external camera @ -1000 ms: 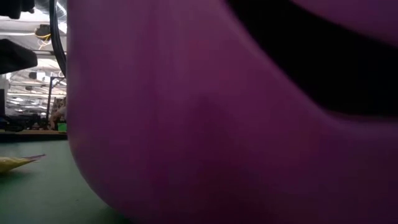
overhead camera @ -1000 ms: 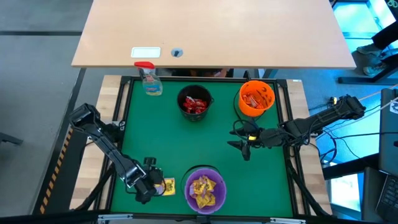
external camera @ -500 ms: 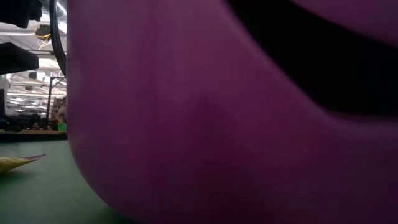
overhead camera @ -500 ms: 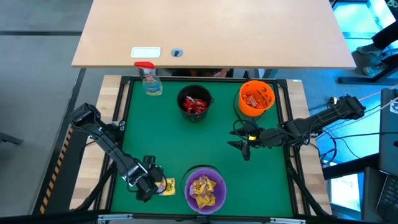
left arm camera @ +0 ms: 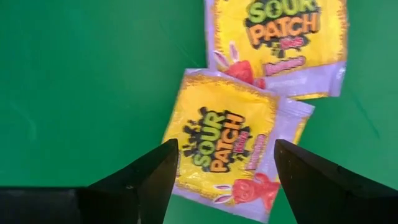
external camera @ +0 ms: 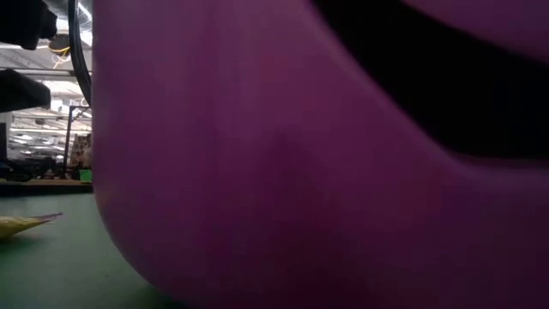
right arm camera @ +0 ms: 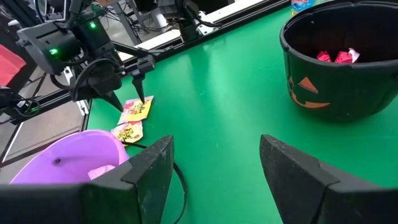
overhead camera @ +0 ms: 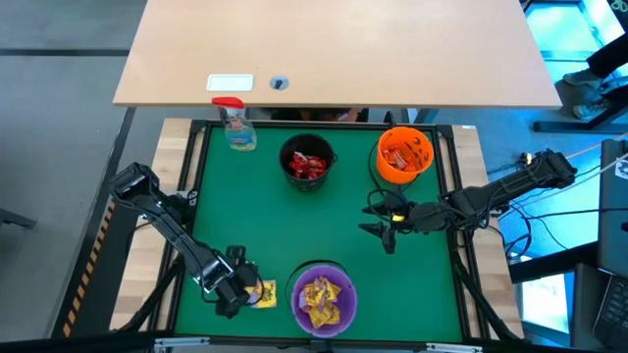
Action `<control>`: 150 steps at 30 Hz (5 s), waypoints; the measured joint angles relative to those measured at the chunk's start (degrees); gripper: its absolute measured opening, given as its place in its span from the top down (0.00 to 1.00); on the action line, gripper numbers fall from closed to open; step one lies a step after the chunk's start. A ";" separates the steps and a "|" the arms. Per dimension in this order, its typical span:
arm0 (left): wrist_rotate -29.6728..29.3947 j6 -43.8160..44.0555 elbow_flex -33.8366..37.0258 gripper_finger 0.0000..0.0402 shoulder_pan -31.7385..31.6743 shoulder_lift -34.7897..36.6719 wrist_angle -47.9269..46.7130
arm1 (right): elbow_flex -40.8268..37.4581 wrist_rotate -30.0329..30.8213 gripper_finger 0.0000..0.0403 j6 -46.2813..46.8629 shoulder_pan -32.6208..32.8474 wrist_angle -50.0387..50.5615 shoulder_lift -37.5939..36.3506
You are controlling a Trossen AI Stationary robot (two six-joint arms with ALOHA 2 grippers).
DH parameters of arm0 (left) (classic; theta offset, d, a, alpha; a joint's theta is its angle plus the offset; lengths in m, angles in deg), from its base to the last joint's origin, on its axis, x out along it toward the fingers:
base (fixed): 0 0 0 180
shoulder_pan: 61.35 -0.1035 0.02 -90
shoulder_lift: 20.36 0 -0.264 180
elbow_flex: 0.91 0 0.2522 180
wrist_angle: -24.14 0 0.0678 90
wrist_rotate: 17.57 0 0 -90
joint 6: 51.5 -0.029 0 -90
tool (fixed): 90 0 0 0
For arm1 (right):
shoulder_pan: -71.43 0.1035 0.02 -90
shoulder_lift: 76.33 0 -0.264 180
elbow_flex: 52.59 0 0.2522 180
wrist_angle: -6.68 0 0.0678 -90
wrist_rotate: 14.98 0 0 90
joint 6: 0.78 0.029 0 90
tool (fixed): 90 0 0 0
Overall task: Sort candy
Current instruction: Put the yellow candy into the violet bucket
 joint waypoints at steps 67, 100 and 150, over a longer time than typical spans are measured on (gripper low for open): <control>-2.71 -37.48 -20.27 1.00 -13.38 5.05 18.66 | 0.00 0.14 0.41 -0.49 0.00 1.57 0.04; 7.71 -40.97 -20.21 0.77 -18.21 -6.38 36.62 | 0.00 1.22 0.41 -2.84 0.00 1.48 0.04; 1.85 -14.37 -11.40 0.36 -5.15 -9.70 4.11 | 0.00 1.07 0.41 -0.35 0.00 1.66 0.04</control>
